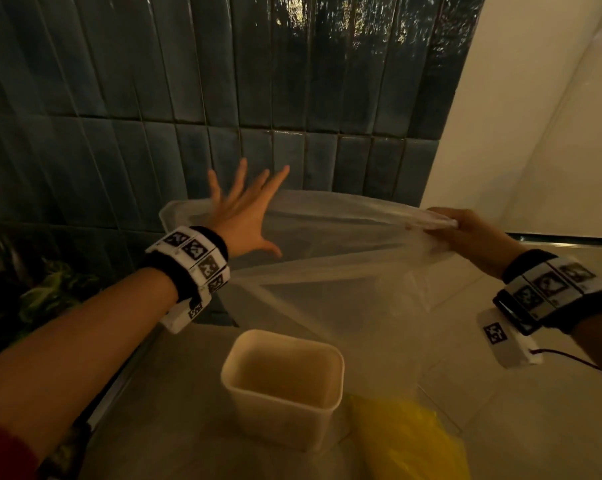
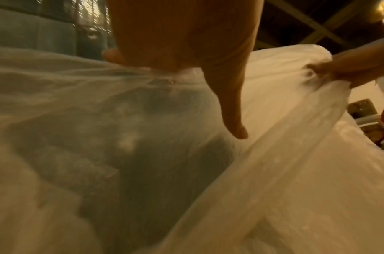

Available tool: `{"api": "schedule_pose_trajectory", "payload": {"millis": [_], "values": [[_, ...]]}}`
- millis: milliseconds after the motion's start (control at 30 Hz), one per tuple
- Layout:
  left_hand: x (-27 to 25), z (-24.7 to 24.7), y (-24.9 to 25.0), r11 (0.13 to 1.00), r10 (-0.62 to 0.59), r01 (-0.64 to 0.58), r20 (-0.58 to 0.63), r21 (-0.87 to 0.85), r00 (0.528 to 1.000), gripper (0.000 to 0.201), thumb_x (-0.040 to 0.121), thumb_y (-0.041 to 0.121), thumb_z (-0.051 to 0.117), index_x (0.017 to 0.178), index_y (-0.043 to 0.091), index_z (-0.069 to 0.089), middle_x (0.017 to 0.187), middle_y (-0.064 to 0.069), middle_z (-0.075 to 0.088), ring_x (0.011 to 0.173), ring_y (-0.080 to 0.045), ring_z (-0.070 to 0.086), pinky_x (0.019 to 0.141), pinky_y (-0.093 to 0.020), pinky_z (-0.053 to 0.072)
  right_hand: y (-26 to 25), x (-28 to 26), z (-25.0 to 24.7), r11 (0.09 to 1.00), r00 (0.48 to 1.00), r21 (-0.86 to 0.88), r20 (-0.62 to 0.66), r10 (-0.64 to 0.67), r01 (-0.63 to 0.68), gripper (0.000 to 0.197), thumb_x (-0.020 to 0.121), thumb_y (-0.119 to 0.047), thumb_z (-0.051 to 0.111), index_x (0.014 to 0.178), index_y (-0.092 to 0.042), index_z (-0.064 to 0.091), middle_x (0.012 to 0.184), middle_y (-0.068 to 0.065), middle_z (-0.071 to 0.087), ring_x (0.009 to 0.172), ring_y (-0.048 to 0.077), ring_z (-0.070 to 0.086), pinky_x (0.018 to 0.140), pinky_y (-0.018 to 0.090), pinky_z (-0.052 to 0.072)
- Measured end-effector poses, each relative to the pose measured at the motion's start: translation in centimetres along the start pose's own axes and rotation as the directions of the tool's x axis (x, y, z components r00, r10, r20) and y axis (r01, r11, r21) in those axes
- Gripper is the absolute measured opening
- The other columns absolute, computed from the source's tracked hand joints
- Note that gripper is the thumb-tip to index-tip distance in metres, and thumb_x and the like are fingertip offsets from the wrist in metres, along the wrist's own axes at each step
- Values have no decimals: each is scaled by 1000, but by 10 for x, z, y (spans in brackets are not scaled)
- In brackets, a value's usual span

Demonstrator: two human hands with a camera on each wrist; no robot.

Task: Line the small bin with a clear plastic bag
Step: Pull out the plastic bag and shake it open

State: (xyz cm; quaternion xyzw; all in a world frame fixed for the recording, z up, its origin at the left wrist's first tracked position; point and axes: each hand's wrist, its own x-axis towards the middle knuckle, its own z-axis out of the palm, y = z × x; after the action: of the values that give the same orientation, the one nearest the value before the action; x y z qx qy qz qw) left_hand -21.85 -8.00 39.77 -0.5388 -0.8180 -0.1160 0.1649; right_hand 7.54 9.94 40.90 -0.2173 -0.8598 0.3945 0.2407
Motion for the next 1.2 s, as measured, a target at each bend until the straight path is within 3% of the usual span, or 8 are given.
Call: {"api": "schedule_pose_trajectory", "payload": {"millis": [200,400,533,700,833,1000,1100,1200], "values": [[19,-6,8,945,42,-6,102,-328,994,16,94,14,41,101,12,55,103,-18,65,95,-34,62,86,-45,49,-12,-6,-14,955,986,-247,-24,163,-164,53,70,-56,67,115,-31,53,110,-1,60,90,9,58,85,31,48],[24,-22,48,894,168,-85,153,-441,974,8,95,14,38,92,10,44,92,-8,49,89,-30,55,78,-41,44,-61,14,22,857,994,-512,52,97,-57,100,58,-84,50,144,-46,15,150,-7,37,134,23,38,112,52,29],[28,-45,66,762,158,29,229,-647,961,38,83,30,57,119,19,49,117,-2,43,106,-15,46,92,-29,43,-75,37,45,773,993,-634,97,61,15,105,69,-56,71,147,-38,3,143,5,46,126,29,48,105,45,40],[26,-67,55,644,179,52,217,-763,960,62,82,6,56,136,27,34,123,-5,34,102,-19,47,71,-19,43,-63,59,51,572,996,-820,39,83,-15,48,86,-30,60,129,-13,48,122,15,59,108,35,56,91,43,47],[17,-70,48,277,308,207,291,-938,906,51,87,18,52,132,36,36,126,-5,48,110,-21,52,76,-32,48,-57,63,46,628,995,-774,-105,-4,-79,31,90,-22,50,118,-7,51,114,22,60,102,41,57,83,45,48],[24,-54,35,792,131,42,236,-609,963,34,95,21,46,128,13,49,122,-12,58,84,-16,60,61,-21,46,-63,35,57,497,910,-862,-121,-396,101,85,71,-41,73,140,-20,29,133,18,41,118,39,38,98,53,34],[29,-47,31,854,90,-17,115,-519,989,13,94,22,49,104,14,51,104,-8,57,65,-7,51,52,-19,42,-63,6,80,265,767,-889,135,-627,373,65,77,-50,59,132,-20,39,131,13,43,117,32,38,96,48,35],[32,-48,30,833,58,-21,51,-553,997,8,95,20,46,98,14,43,91,-3,51,57,-13,53,47,-23,44,-49,-20,106,214,847,-833,443,-293,510,78,79,-66,45,141,-20,34,141,8,46,119,28,51,99,45,40]]}}
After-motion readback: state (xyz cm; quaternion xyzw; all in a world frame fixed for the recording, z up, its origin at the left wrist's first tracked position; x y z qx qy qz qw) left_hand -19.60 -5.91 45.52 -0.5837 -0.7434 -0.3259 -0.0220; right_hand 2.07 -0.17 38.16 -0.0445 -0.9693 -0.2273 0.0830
